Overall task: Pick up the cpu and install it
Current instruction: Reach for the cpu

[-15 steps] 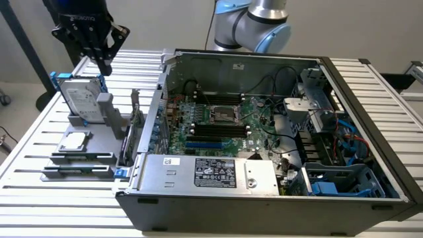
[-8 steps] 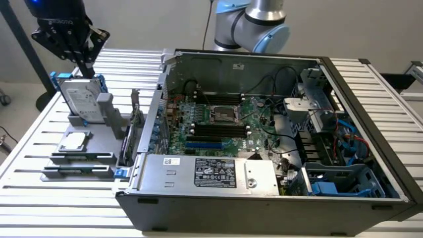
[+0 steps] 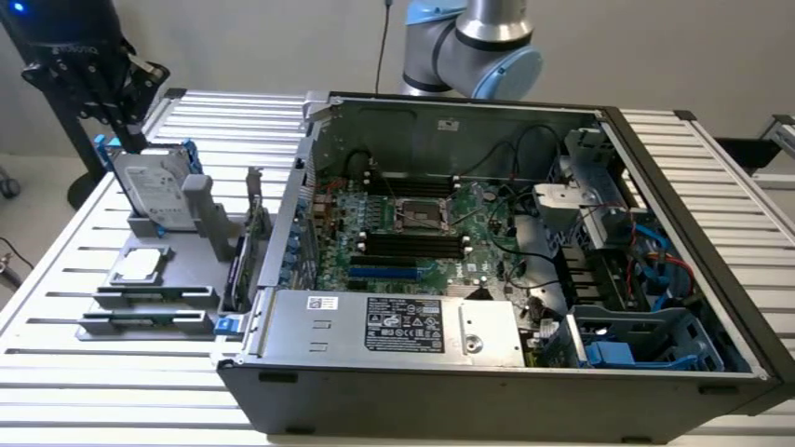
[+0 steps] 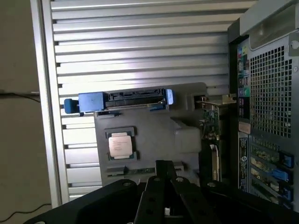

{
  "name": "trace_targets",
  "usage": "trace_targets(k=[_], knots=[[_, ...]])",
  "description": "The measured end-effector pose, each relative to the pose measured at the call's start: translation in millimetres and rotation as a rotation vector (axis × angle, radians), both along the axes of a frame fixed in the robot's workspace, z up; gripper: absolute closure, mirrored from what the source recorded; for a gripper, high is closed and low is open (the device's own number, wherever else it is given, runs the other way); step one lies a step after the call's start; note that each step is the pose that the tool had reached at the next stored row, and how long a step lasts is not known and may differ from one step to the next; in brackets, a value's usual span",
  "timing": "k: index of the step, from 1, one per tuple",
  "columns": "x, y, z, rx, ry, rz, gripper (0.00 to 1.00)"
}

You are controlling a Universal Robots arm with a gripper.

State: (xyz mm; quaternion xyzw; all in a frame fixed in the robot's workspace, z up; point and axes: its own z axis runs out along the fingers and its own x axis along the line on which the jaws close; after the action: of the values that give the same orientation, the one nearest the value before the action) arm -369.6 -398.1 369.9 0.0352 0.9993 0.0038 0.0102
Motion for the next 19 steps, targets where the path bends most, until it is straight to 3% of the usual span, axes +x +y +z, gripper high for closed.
trace_targets(k=[12,19], knots=[[-51.9,3.4,-16.2,-0.0004,0.0000,0.003,0.89],[-56.4,4.6,-18.5,0.0004,0.0019,0.011,0.89]])
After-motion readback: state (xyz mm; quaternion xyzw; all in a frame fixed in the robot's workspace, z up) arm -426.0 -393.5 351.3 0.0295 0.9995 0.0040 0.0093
